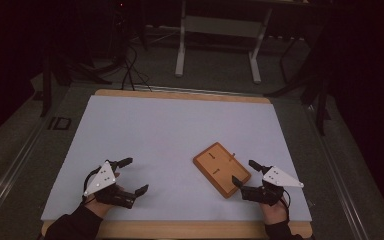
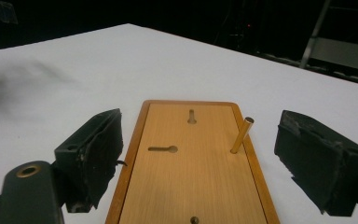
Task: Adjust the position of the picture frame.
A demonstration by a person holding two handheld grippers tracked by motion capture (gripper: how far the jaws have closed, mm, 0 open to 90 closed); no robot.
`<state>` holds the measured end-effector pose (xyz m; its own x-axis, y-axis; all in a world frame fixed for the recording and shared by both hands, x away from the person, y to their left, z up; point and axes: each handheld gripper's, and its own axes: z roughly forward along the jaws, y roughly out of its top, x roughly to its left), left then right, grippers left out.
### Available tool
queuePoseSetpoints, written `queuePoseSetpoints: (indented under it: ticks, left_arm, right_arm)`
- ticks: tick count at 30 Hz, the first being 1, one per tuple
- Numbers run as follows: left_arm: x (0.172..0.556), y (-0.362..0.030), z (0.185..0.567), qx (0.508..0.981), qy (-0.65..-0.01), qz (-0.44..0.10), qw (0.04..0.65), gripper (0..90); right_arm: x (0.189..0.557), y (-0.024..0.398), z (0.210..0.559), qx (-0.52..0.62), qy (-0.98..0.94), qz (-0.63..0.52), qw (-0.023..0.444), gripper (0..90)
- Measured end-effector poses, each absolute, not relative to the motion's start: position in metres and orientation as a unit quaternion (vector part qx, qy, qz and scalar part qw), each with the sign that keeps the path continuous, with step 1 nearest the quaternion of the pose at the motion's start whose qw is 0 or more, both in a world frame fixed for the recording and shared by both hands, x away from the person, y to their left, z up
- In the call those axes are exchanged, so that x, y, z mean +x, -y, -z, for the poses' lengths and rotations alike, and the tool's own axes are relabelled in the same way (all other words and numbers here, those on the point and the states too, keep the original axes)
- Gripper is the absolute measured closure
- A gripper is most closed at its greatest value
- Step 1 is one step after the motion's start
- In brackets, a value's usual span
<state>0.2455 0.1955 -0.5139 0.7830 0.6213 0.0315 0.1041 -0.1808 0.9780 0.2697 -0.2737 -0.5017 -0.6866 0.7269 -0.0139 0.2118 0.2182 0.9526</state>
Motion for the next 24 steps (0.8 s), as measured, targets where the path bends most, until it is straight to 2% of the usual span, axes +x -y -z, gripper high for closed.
queuePoseSetpoints:
  ticks: [11, 24]
  left_arm:
    - [0.245, -0.195, 0.513, 0.735, -0.245, -0.22, 0.593, 0.0]
    - [0.245, -0.196, 0.513, 0.734, -0.244, -0.219, 0.594, 0.0]
  right_arm:
    - [0.266, 0.271, 0.485, 0.306, -0.737, -0.549, 0.248, 14.6]
    - [0.283, 0.265, 0.461, 0.294, -0.748, -0.542, 0.246, 13.3]
